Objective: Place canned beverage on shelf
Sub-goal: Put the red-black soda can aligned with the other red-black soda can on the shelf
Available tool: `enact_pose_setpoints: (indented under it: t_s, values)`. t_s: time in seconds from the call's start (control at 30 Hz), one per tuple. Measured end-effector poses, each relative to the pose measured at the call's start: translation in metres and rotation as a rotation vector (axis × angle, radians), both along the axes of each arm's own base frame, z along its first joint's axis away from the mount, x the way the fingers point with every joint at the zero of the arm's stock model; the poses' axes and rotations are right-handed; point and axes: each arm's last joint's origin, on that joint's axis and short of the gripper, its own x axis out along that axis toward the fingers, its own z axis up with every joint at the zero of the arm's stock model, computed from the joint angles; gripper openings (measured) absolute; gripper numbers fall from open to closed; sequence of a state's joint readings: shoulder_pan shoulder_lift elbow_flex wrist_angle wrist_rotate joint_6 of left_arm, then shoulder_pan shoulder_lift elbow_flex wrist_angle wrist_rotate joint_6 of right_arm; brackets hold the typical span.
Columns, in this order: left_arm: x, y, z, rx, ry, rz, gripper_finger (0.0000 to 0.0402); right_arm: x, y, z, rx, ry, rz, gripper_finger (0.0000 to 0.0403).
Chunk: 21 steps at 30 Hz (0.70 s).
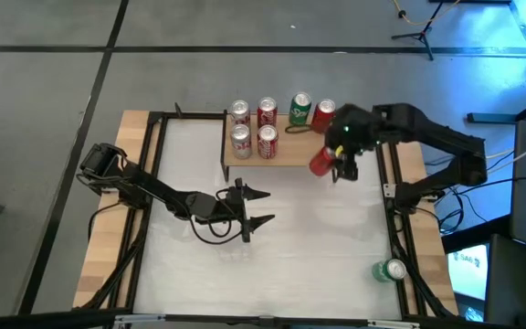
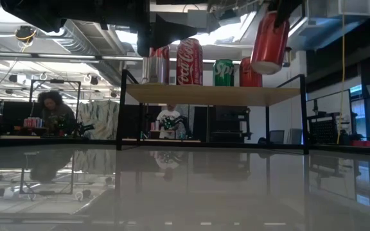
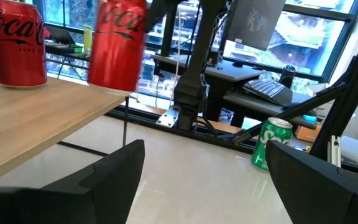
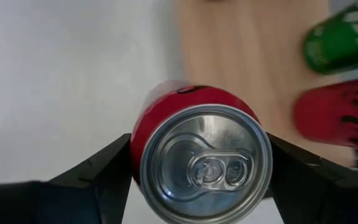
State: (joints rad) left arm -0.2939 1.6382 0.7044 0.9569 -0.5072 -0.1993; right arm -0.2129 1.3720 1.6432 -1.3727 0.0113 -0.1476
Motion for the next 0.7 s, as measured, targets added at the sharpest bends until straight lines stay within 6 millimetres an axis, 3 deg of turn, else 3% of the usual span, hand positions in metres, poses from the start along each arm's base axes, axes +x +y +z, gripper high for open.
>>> enact_pose_setpoints:
  t_s: [0.47, 0.7]
  values:
    - [0.000, 0.001, 0.000, 0.000, 0.000, 0.005, 0.0325, -0.006, -0.061, -0.011, -0.073, 0.074, -0.045, 0.0298]
    - [0.000, 0.001, 0.000, 0.000, 0.000, 0.005, 0.0325, 0.000, -0.074, -0.020, -0.050, 0.106, -0.040, 0.0298]
